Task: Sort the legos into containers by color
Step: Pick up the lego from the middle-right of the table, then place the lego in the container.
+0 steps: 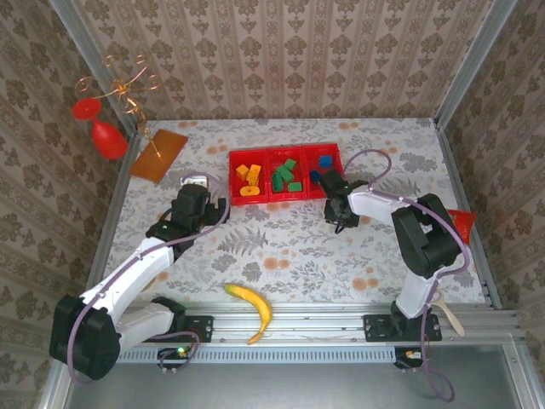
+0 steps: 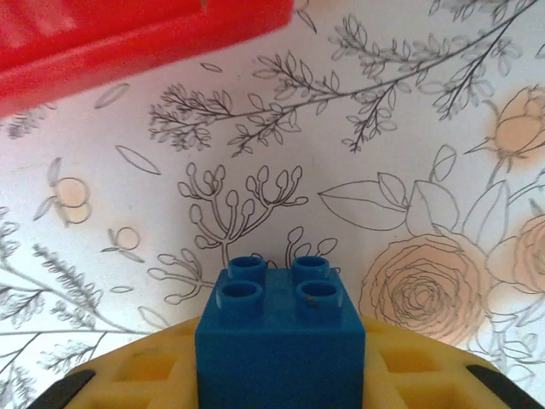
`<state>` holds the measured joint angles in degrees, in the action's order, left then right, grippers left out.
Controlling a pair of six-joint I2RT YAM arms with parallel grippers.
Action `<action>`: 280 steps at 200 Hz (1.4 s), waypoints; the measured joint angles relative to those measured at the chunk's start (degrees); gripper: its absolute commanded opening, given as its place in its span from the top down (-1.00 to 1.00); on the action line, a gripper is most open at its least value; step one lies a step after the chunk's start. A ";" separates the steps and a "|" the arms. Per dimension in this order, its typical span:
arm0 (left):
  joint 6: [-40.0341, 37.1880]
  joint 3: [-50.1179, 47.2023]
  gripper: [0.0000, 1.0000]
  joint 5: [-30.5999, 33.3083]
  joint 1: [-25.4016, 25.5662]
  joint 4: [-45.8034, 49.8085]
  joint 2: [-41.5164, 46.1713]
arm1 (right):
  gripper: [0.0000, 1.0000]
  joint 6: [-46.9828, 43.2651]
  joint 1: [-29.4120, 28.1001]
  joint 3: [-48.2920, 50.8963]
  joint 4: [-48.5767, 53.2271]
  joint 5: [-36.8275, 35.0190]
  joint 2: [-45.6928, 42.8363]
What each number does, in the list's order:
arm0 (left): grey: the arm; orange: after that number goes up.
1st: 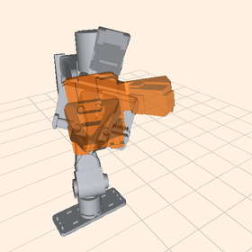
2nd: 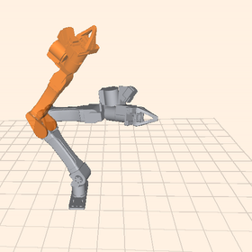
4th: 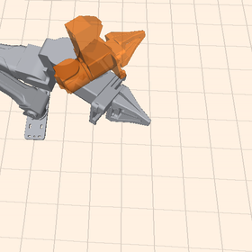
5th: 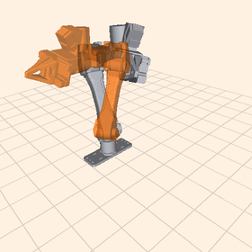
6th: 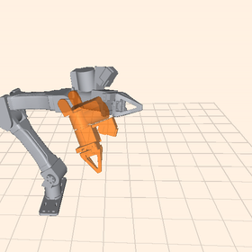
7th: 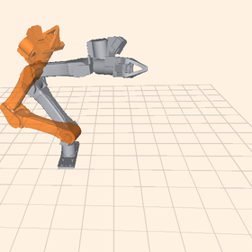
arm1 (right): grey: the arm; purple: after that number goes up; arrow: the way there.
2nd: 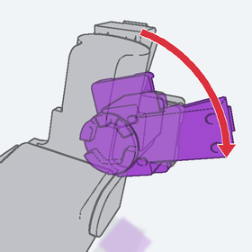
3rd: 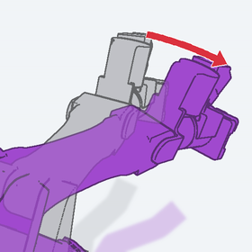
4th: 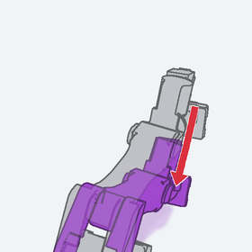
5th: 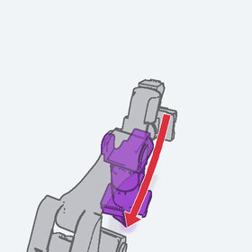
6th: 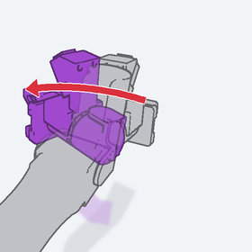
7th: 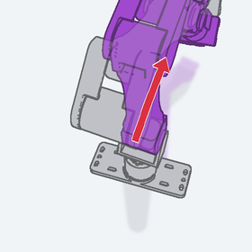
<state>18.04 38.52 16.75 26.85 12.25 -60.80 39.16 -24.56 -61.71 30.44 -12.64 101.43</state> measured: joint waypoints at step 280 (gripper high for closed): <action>0.00 -0.61 -1.00 1.79 -2.38 1.49 2.03 | -0.25 -16.96 4.61 -31.45 2.58 -2.75 12.39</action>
<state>18.04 37.91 18.55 24.47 13.74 -58.76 22.20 -19.94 -93.17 33.01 -15.40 113.82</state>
